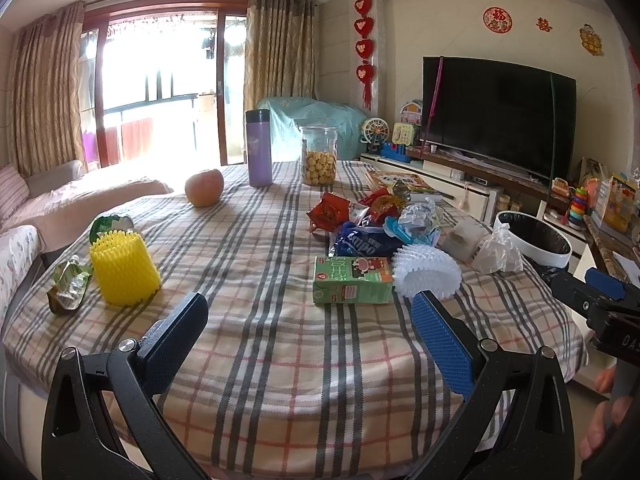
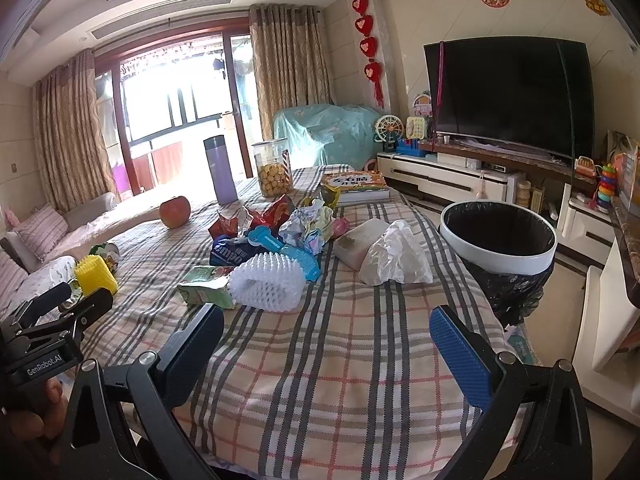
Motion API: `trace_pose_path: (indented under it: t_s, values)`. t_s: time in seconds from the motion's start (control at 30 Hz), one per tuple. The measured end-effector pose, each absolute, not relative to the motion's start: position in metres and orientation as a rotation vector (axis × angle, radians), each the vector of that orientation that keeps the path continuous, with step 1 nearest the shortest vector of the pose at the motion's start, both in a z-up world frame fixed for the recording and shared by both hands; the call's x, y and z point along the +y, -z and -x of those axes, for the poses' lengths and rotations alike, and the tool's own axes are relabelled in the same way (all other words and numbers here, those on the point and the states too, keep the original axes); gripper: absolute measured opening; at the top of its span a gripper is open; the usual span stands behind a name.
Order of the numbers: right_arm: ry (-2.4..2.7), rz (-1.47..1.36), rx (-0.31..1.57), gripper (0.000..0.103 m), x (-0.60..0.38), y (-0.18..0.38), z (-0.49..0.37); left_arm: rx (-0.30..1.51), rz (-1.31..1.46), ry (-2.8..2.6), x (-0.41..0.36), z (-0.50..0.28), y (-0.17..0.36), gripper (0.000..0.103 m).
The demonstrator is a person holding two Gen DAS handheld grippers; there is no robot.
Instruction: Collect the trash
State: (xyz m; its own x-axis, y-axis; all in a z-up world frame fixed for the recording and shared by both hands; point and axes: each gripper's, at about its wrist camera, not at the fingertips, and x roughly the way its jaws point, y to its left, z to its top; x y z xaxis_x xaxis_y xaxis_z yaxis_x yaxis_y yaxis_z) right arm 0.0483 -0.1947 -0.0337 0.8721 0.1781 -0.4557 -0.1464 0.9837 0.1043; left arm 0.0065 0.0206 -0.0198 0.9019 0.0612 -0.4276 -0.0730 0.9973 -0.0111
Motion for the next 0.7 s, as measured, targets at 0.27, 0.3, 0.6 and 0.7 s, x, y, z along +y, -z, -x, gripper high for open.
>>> trace_pose_path:
  t_s: [0.27,0.3,0.6,0.7]
  values:
    - [-0.204,-0.084,0.520,0.103,-0.196,0.036,-0.060,0.488,0.036,-0.051,0.028,-0.019,0.025,0.103]
    - [-0.211,-0.088,0.527,0.102,-0.196,0.037,-0.062,0.501,0.039,-0.044,0.030,-0.023,0.027,0.103]
    - [-0.312,-0.123,0.661,0.078,-0.185,0.061,-0.106,0.654,0.047,0.091,0.046,-0.074,0.054,0.100]
    - [-0.344,-0.133,0.721,0.069,-0.180,0.074,-0.126,0.711,0.015,0.187,0.049,-0.096,0.063,0.100]
